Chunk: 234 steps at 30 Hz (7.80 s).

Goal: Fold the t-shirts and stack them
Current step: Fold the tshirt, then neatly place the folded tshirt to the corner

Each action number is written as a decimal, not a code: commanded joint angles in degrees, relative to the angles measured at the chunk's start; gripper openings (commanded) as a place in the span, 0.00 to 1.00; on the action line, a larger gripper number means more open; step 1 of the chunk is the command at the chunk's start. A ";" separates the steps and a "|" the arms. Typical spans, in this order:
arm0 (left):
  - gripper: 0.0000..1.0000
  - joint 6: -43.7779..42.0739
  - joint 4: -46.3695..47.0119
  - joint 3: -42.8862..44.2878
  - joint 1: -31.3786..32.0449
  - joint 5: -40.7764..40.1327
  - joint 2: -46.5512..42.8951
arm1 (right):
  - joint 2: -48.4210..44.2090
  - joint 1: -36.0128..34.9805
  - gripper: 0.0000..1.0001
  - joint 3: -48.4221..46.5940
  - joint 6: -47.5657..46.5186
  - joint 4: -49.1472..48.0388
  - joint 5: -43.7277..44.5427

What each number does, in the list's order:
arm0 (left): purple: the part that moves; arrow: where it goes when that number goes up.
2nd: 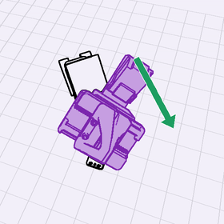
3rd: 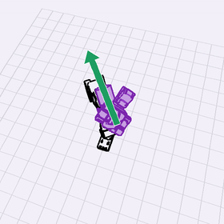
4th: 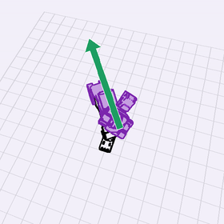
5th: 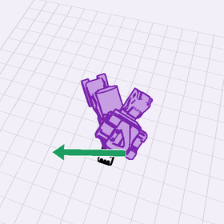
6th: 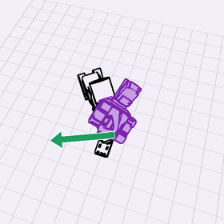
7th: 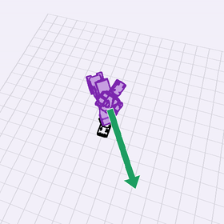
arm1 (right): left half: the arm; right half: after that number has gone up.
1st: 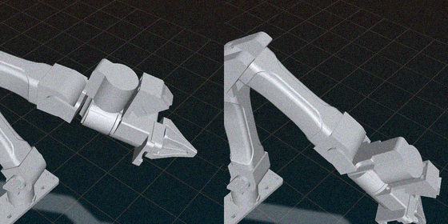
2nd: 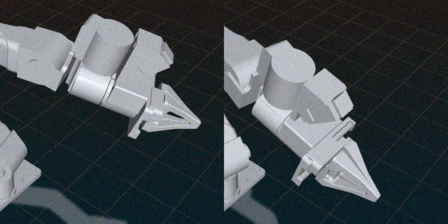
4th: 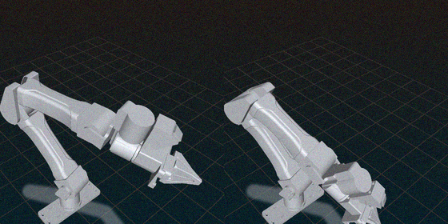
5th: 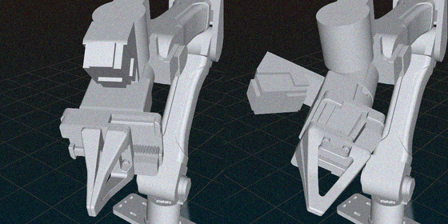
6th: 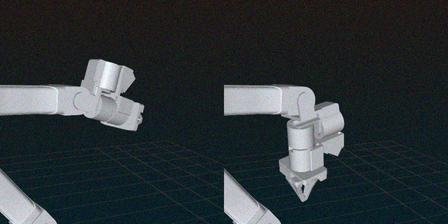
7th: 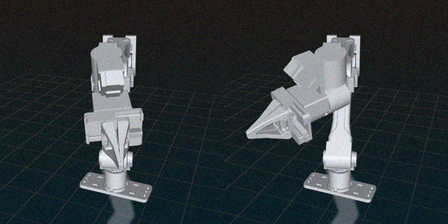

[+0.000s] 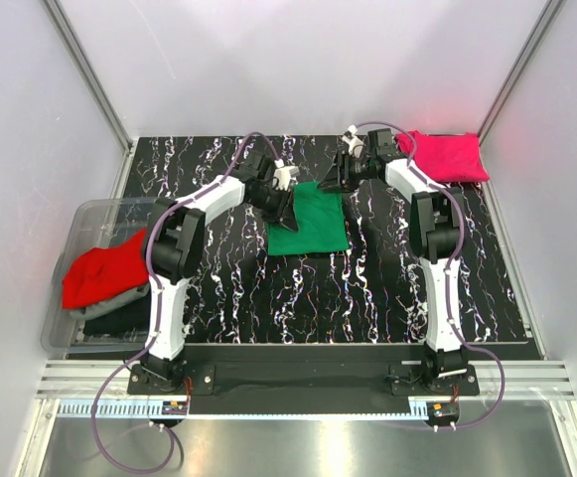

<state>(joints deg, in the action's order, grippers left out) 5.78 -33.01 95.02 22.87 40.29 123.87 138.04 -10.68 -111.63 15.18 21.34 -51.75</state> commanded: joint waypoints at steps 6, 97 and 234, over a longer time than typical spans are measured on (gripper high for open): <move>0.27 -1.12 0.76 0.52 0.33 -0.30 1.46 | 4.33 0.92 0.52 -9.02 -0.15 -0.78 1.56; 0.32 -8.33 -4.78 -0.28 2.09 -9.80 0.76 | 16.30 4.26 0.20 -30.04 -15.53 9.07 3.76; 0.49 -24.94 -6.71 17.30 2.35 -26.05 -5.40 | 8.48 24.48 0.00 -52.72 -33.55 20.93 25.74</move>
<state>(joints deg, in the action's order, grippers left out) -18.28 -41.06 111.92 24.80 15.14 118.76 150.93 13.87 -160.33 -20.49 46.59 -24.18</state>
